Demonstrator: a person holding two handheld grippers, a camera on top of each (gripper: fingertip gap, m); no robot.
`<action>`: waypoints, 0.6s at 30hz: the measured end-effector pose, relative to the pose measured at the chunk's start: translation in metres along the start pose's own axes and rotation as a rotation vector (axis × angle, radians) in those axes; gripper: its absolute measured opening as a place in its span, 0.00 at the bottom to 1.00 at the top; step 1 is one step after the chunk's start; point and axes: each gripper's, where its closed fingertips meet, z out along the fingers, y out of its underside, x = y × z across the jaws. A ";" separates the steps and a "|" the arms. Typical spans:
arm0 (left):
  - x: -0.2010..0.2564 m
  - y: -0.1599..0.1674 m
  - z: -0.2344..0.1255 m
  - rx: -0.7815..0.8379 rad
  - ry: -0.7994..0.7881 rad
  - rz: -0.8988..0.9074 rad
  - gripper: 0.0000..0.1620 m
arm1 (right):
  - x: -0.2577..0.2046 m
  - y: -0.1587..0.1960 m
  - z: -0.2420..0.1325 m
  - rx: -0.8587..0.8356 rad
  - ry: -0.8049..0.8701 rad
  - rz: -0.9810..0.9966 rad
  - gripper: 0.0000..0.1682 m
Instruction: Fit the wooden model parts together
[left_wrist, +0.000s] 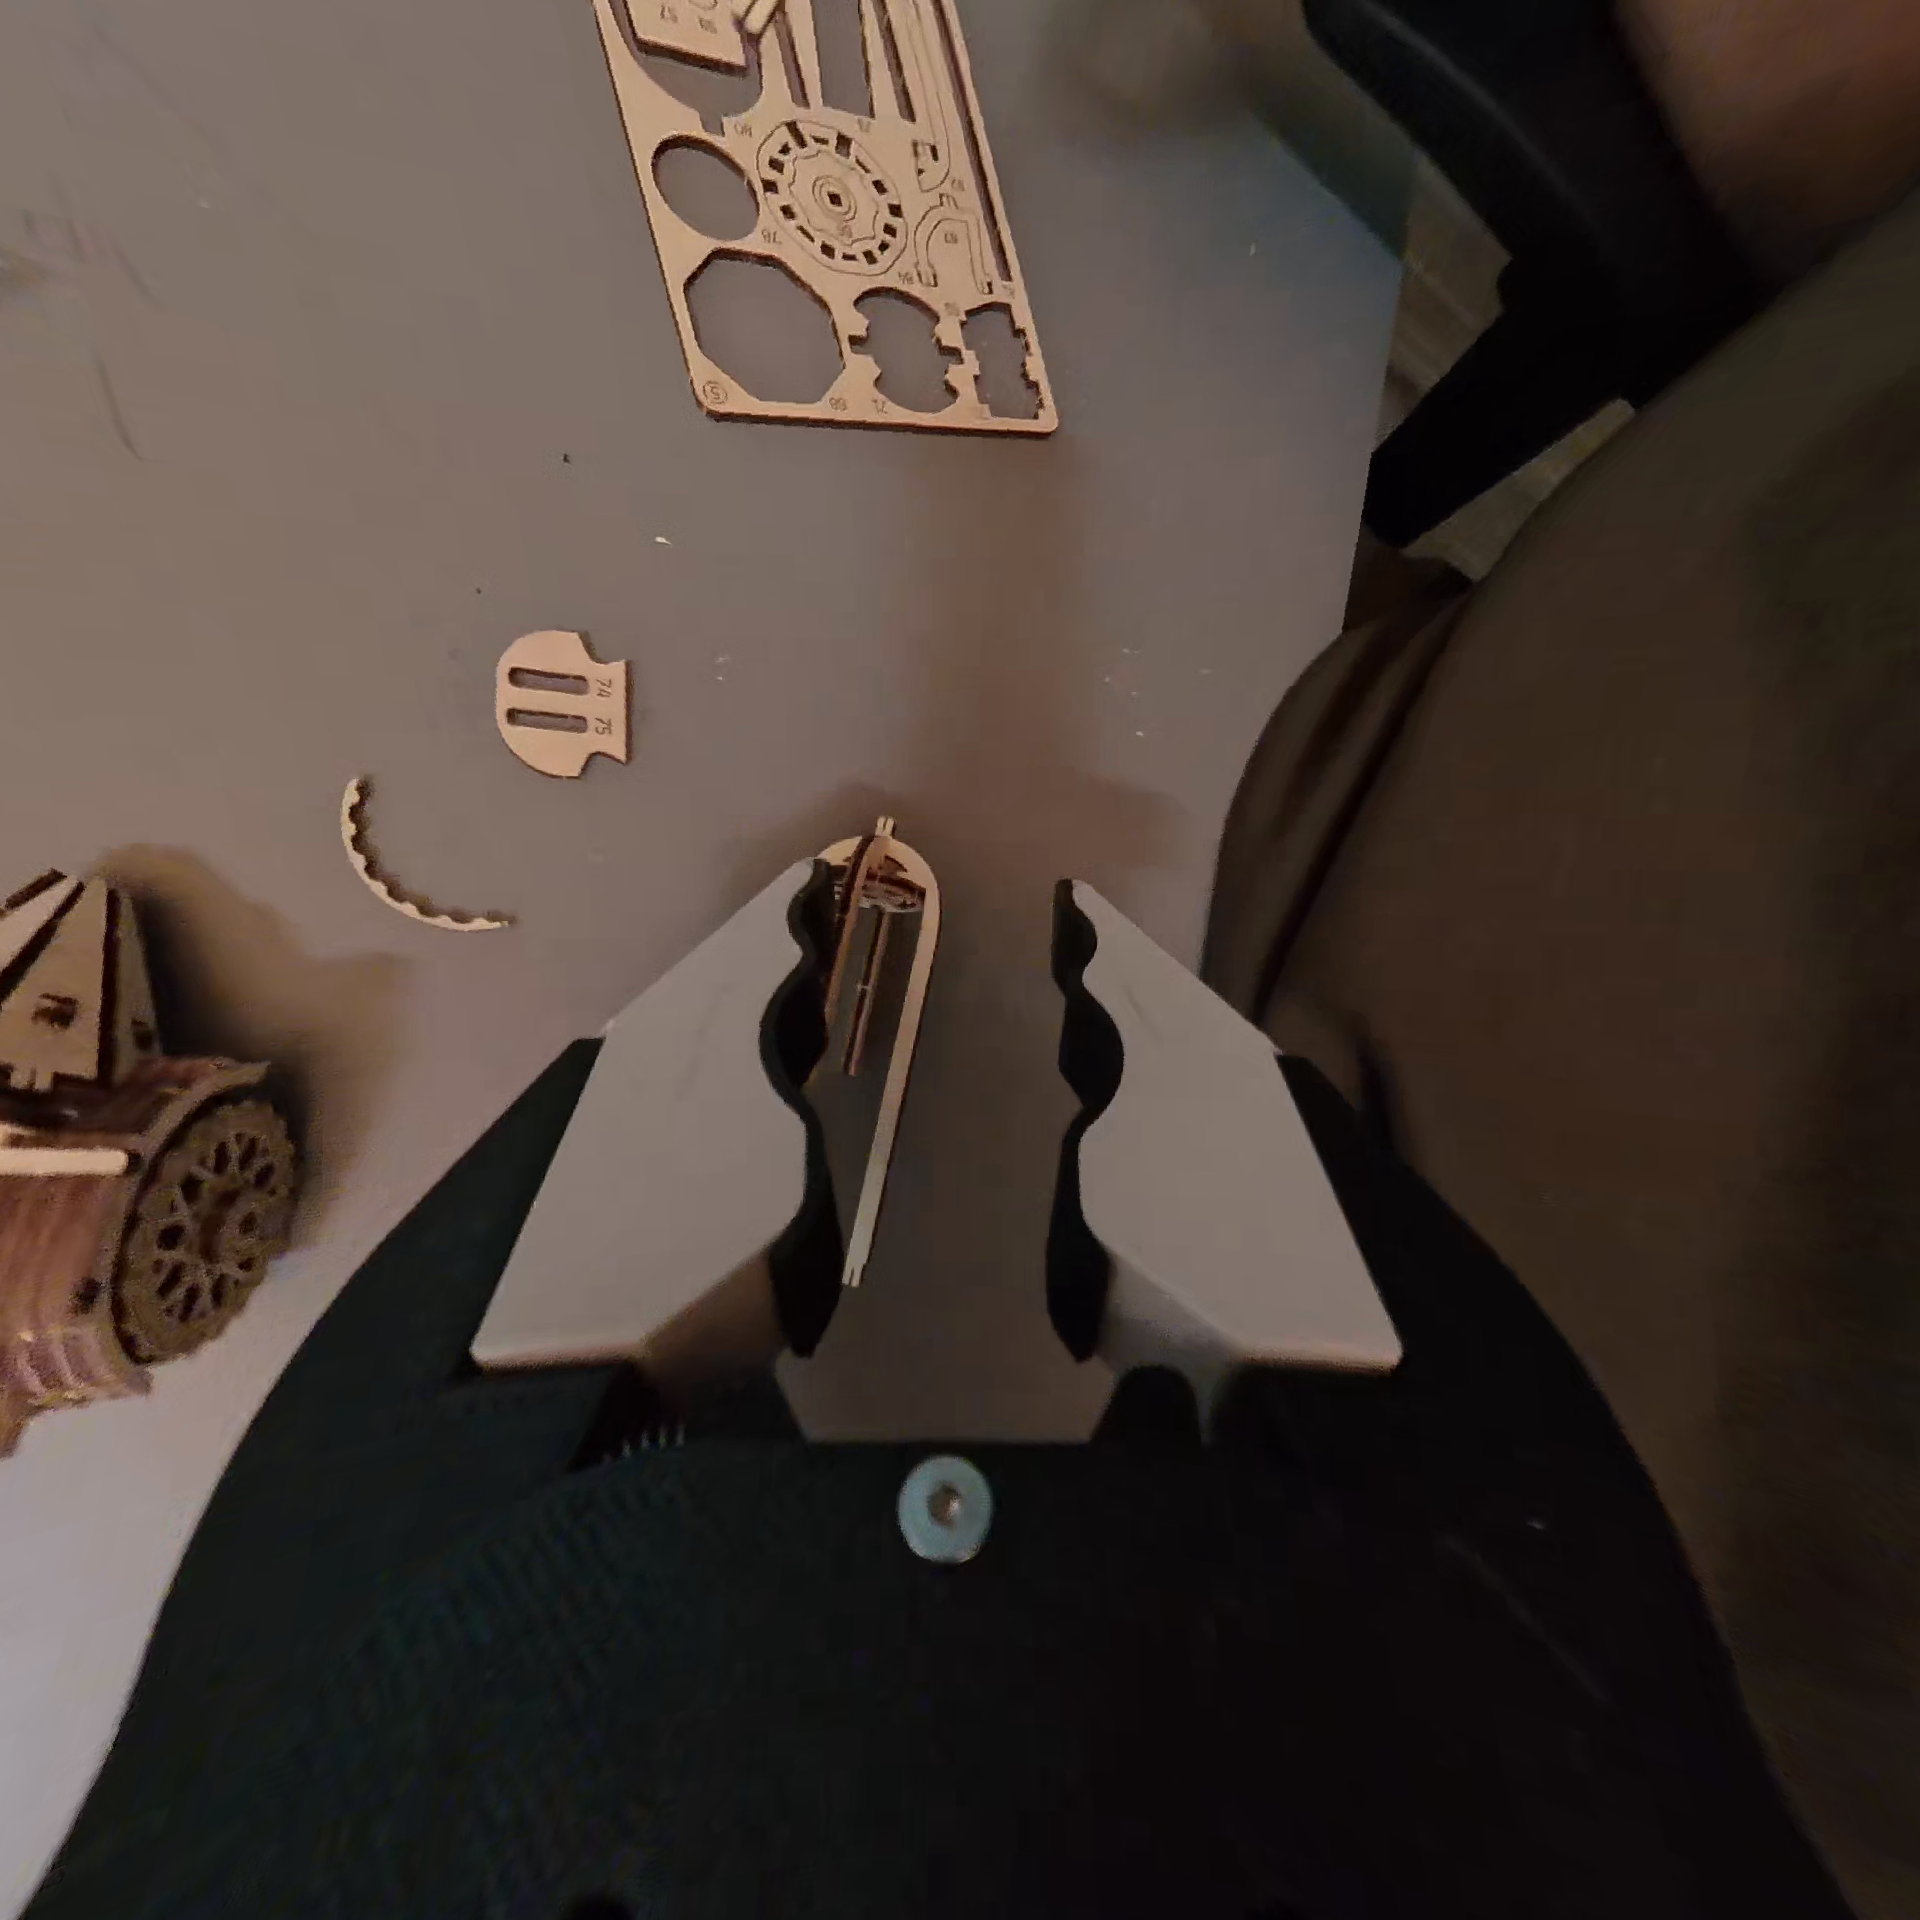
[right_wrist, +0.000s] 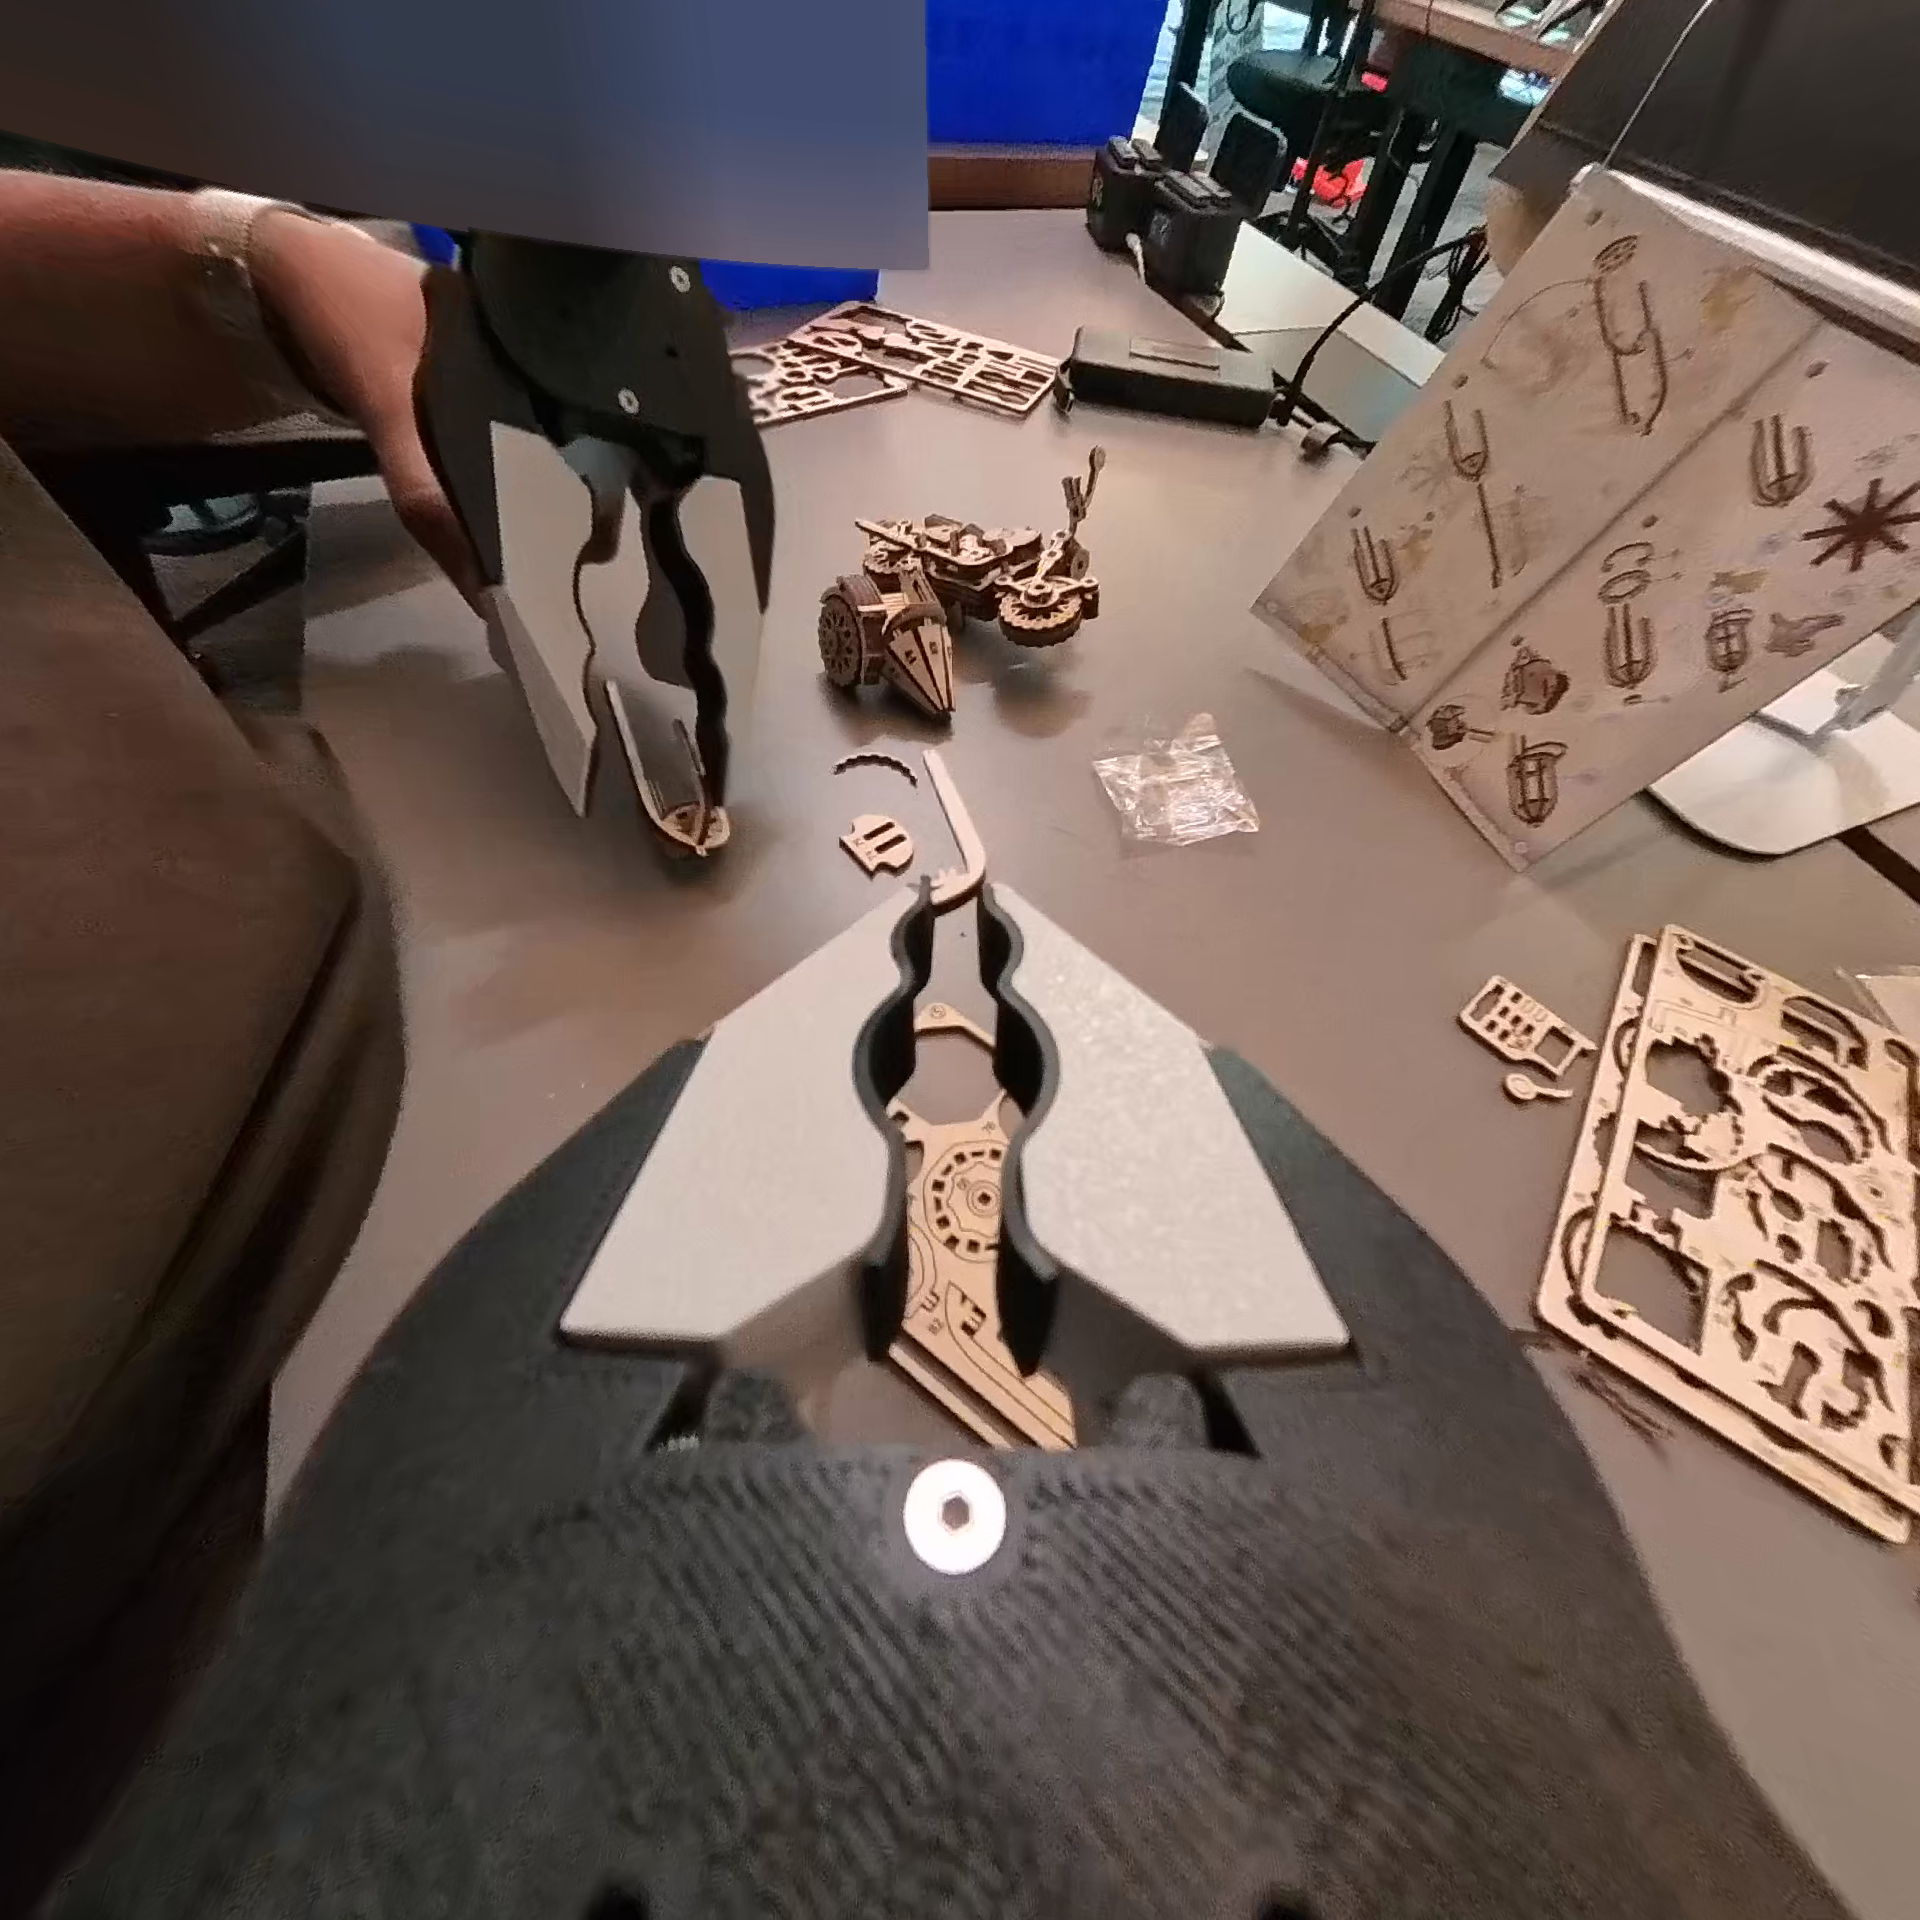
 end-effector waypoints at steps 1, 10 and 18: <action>0.002 0.000 -0.001 0.012 0.001 -0.002 0.25 | 0.001 0.001 0.000 -0.003 0.001 0.003 0.04; 0.025 0.010 -0.001 0.026 0.037 -0.012 0.22 | 0.000 0.004 0.002 -0.020 0.002 0.000 0.04; 0.018 -0.005 -0.016 0.101 -0.028 0.025 0.24 | -0.002 0.001 0.002 -0.015 0.000 -0.012 0.03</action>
